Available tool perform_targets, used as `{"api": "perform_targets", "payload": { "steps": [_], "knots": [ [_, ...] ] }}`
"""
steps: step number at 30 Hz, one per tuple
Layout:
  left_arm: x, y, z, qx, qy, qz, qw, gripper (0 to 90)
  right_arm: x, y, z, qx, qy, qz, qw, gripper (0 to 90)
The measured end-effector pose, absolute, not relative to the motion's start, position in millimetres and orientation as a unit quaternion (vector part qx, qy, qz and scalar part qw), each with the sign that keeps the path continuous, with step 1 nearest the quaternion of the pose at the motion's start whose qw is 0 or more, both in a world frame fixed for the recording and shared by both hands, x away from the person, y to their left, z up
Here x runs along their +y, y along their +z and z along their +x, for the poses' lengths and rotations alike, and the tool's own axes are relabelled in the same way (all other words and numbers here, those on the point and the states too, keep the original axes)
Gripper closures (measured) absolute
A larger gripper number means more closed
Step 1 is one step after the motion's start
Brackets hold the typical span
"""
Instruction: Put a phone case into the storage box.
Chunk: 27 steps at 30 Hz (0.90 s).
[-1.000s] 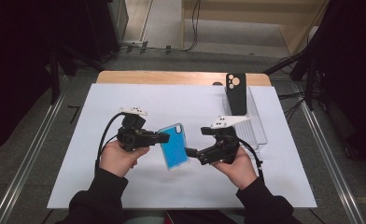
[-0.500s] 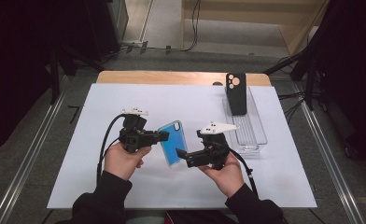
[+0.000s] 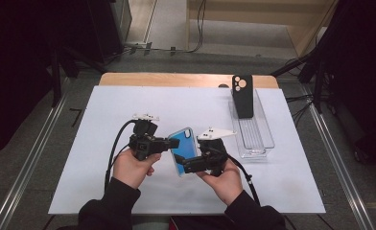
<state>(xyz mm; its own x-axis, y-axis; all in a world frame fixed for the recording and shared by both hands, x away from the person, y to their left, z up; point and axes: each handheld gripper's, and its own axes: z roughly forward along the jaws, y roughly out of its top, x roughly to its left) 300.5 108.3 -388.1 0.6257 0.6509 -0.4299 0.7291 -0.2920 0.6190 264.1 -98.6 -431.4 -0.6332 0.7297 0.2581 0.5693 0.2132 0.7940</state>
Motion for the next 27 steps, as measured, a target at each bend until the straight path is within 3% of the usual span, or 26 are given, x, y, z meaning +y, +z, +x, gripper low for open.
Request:
{"api": "perform_targets", "payload": {
  "steps": [11, 16, 23, 27],
  "knots": [
    [98, -388, 296, 0.422, -0.050, 0.808, 0.409, 80.6, -94, -435, 267, 0.776, 0.455, 0.426, 0.091, 0.0],
    [96, -388, 294, 0.419, -0.052, 0.809, 0.410, 80.5, -94, -436, 266, 0.777, 0.460, 0.420, 0.089, 15.6],
    [96, -387, 293, 0.410, -0.048, 0.810, 0.415, 80.1, -96, -434, 265, 0.780, 0.463, 0.413, 0.087, 18.1],
    [97, -384, 293, 0.408, -0.045, 0.813, 0.414, 64.1, -97, -434, 265, 0.780, 0.462, 0.414, 0.084, 18.1]
  ]
}}
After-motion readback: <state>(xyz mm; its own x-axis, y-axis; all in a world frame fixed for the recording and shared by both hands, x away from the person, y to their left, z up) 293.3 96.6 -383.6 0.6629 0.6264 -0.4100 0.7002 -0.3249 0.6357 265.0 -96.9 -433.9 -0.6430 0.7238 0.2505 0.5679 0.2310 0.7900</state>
